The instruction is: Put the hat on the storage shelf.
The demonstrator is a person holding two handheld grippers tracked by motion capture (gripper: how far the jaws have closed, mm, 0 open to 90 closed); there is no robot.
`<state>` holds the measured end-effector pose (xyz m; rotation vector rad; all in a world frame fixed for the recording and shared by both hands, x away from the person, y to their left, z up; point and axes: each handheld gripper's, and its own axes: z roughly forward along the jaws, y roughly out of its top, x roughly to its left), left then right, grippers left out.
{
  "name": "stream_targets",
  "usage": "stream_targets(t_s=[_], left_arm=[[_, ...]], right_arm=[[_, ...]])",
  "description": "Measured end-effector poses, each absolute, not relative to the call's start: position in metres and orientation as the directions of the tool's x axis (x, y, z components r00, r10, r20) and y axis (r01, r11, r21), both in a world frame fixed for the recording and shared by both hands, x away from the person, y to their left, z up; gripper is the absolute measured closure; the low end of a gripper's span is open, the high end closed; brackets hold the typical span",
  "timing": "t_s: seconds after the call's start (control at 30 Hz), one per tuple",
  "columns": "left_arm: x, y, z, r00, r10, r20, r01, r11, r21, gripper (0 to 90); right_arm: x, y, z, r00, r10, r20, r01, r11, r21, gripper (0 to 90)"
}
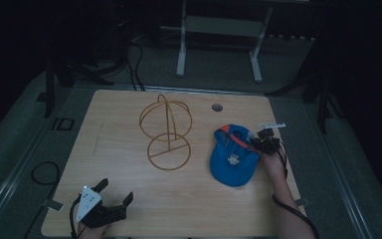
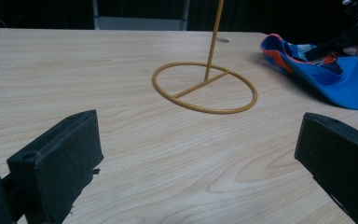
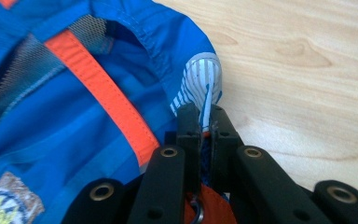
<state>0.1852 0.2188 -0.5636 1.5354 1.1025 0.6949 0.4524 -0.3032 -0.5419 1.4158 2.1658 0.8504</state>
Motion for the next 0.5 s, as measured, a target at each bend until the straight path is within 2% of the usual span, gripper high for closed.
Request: stream_targets(t_s=[0.13, 0.23, 0.5], left_arm=[[0.185, 0.219, -0.563, 0.399, 0.909, -0.120, 0.289, 0.000, 0.957, 0.8], [0.186, 0.218, -0.560, 0.389, 0.914, -0.118, 0.343, -0.025, 0.939, 3.4], [0.183, 0.213, -0.553, 0.400, 0.912, -0.092, 0.358, -0.063, 0.932, 3.3]], right_arm=[[0.448, -0.299, -0.531, -0.410, 0.912, -0.019, 0.635, 0.301, 0.711, 86.2], [0.444, -0.294, -0.521, -0.427, 0.904, -0.038, 0.608, 0.318, 0.727, 86.3], [0.431, -0.287, -0.493, -0.461, 0.886, -0.058, 0.543, 0.333, 0.770, 86.3]])
